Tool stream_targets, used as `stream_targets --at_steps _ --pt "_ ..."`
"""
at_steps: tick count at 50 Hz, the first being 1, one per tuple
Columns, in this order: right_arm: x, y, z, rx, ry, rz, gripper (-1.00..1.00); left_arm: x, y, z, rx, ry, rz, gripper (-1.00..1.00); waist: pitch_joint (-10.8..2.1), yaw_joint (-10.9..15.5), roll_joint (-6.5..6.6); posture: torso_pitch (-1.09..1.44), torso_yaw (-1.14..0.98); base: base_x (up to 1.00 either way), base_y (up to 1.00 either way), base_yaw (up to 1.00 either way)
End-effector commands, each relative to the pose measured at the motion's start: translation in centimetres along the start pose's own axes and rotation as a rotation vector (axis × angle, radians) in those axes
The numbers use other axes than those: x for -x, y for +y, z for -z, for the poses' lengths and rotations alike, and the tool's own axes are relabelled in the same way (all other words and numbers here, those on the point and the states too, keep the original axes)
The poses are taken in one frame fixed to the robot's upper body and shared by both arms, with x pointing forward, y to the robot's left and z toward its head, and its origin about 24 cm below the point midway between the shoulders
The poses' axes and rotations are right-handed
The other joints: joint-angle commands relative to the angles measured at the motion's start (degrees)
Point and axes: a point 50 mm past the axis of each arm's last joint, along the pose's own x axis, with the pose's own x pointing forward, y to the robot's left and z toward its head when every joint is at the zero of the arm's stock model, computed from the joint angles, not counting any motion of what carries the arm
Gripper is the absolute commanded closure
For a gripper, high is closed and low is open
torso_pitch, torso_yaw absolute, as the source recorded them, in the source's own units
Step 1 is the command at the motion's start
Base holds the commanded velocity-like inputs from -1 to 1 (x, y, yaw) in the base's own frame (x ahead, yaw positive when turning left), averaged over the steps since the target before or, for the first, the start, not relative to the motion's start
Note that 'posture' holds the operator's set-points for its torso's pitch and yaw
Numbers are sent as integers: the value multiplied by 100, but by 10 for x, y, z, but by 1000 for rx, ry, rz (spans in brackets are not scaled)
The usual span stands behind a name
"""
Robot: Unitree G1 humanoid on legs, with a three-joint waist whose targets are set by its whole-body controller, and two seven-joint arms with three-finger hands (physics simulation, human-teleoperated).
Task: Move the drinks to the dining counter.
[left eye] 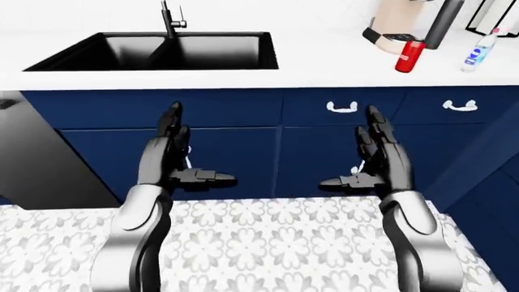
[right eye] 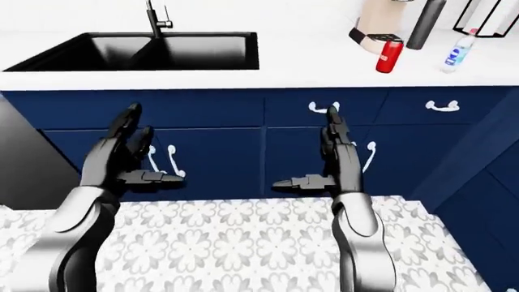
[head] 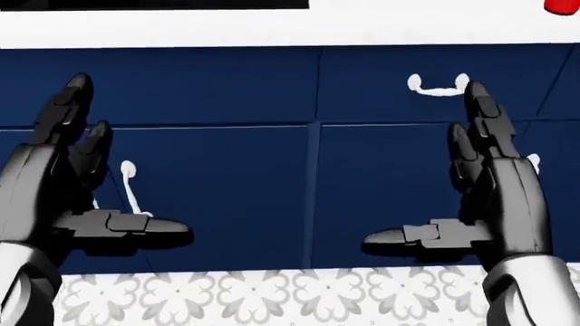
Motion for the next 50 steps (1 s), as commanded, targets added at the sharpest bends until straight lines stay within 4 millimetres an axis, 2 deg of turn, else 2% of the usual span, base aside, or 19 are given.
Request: stream_targets --at_steps 1,3,5,7,10,13,16,17,23,27,29,32,34,38,39,40,41,42,50 --pt "0 4 -16 2 -83 -21 -100 2 0 -17 -7 -86 1 -100 -73 6 6 0 0 0 -77 0" --pt "0 4 -16 1 -84 -24 -100 2 0 -19 -7 -89 2 -100 -80 17 126 0 0 0 -77 0" --pt "0 4 -18 -1 -86 -23 -100 3 -1 -21 -7 -91 4 -100 -235 56 303 0 0 0 -77 0" --pt "0 4 -20 -1 -91 -23 -100 3 -2 -24 -4 -96 10 -100 -163 76 301 0 0 0 -77 0" --pt "1 6 -23 2 -95 -30 -100 3 -2 -26 -7 -97 12 -100 -280 103 336 0 0 0 -77 0" --pt "0 7 -24 4 -97 -34 -100 3 -2 -27 -9 -97 13 -100 -140 145 83 0 0 0 -77 0" --pt "1 8 -29 6 -104 -37 -100 4 -2 -32 -9 -102 14 -100 -365 130 -579 0 0 0 -77 0" --pt "0 8 -29 6 -104 -39 -100 3 -2 -33 -11 -103 15 -100 -177 34 -348 0 0 0 -77 0" --pt "1 9 -36 9 -122 -46 -100 4 -2 -37 -9 -110 12 -100 -85 50 -37 0 0 0 -77 0" --pt "1 10 -40 11 -130 -49 -100 3 -1 -41 -10 -114 10 -100 -99 70 116 0 0 1 -70 0" --pt "2 10 -43 12 -134 -49 -100 3 0 -43 -10 -116 10 -100 -169 88 293 0 0 1 -69 0" --pt "3 10 -46 13 -142 -50 -100 4 -1 -45 -10 -121 13 -100 -172 100 304 0 0 1 -68 0" --pt "3 10 -48 13 -146 -50 -100 5 -2 -48 -10 -124 15 -100 -291 98 329 0 0 1 -68 0" --pt "4 9 -49 13 -149 -48 -100 6 -2 -49 -9 -126 14 -100 -162 126 -8 0 0 1 -68 0" --pt "5 9 -51 13 -151 -48 -100 6 -3 -49 -9 -128 15 -100 -213 118 -247 0 0 2 -70 0" --pt "5 9 -51 12 -152 -48 -100 6 -2 -50 -9 -129 14 -100 -320 49 -637 0 0 2 -68 0" --pt "6 9 -51 12 -152 -49 -100 6 -2 -50 -9 -130 14 -100 -202 47 -344 0 0 2 -67 0" --pt "5 8 -51 11 -153 -49 -100 6 -3 -51 -9 -131 14 -100 -179 34 -375 0 0 0 -69 0" --pt "6 9 -53 13 -157 -51 -100 6 0 -53 -5 -137 10 -100 -81 46 36 0 0 1 -66 0"
